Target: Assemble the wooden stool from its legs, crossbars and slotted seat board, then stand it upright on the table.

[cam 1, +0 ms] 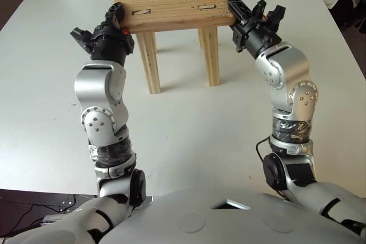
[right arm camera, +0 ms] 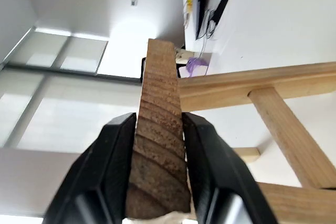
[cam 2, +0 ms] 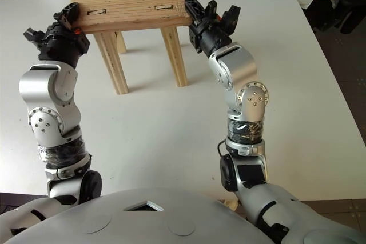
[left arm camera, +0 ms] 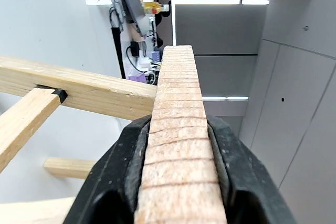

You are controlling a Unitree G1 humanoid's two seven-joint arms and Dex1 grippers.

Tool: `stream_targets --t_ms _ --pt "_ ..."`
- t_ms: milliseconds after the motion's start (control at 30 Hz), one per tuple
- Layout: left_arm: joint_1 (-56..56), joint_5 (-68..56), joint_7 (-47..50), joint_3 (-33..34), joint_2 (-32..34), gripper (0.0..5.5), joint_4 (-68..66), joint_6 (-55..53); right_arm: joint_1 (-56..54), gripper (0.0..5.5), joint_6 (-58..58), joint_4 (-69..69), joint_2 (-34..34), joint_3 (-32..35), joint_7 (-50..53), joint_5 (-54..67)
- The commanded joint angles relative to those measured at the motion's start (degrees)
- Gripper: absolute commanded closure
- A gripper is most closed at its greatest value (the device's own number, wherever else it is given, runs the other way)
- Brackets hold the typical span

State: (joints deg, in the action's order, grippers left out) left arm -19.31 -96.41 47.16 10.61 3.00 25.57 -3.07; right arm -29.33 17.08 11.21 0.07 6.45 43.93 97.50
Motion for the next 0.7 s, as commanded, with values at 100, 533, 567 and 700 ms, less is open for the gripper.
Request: stream_targets --t_ms 100,533,567,700 --pt "5.2 5.1 11.4 3.6 0.4 4.19 -6.4 -2.1 0.3 4.22 -10.6 5.7 4.3 6.9 11.9 -13.7" --pt "7.1 8.3 3.0 7.1 4.5 2.43 -5.3 -11.0 4.2 2.93 -3.1 9.4 5.0 5.5 6.9 -19.9" --pt "7.2 8.9 2.6 7.6 5.0 2.19 -5.3 -11.3 4.3 2.7 -1.8 9.7 4.2 5.0 6.2 -20.1" --pt "8.1 13.8 1.9 8.5 7.1 1.59 -6.1 -13.1 4.5 2.11 3.3 11.3 0.2 3.3 2.3 -22.1"
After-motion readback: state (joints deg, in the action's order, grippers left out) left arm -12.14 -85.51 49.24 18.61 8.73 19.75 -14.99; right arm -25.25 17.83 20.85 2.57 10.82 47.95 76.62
